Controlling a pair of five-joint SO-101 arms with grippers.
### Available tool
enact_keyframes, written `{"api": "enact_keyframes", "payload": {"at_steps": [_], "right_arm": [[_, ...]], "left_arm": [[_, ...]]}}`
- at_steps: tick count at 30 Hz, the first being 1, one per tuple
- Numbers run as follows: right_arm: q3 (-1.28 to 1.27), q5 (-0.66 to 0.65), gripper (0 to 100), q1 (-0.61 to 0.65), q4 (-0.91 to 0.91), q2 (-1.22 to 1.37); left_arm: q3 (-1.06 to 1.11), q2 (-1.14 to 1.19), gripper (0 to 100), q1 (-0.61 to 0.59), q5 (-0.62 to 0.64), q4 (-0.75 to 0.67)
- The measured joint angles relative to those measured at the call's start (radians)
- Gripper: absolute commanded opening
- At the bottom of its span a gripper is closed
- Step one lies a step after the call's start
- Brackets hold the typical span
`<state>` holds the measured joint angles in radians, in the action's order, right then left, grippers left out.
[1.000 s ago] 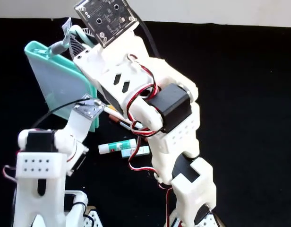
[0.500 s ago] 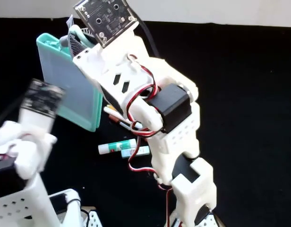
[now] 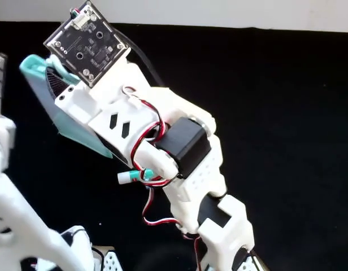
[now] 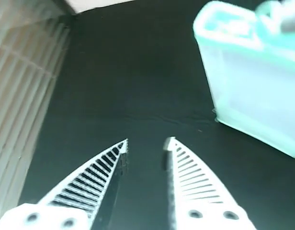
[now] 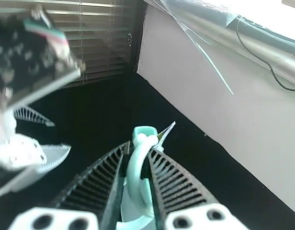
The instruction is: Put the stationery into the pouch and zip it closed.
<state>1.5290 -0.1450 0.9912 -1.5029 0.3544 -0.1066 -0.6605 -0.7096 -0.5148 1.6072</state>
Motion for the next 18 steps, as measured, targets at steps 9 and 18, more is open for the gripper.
{"api": "enact_keyframes", "payload": {"at_steps": [9, 18], "right_arm": [[0.000, 0.000, 0.9, 0.000, 0.000, 0.000], [0.000, 0.000, 0.9, 0.002, 0.012, 0.000]], "left_arm": [[-0.350, 0.316, 22, -0.095, 0.000, 0.081], [-0.523, 0.408, 22, -0.095, -0.032, 0.158]]}}
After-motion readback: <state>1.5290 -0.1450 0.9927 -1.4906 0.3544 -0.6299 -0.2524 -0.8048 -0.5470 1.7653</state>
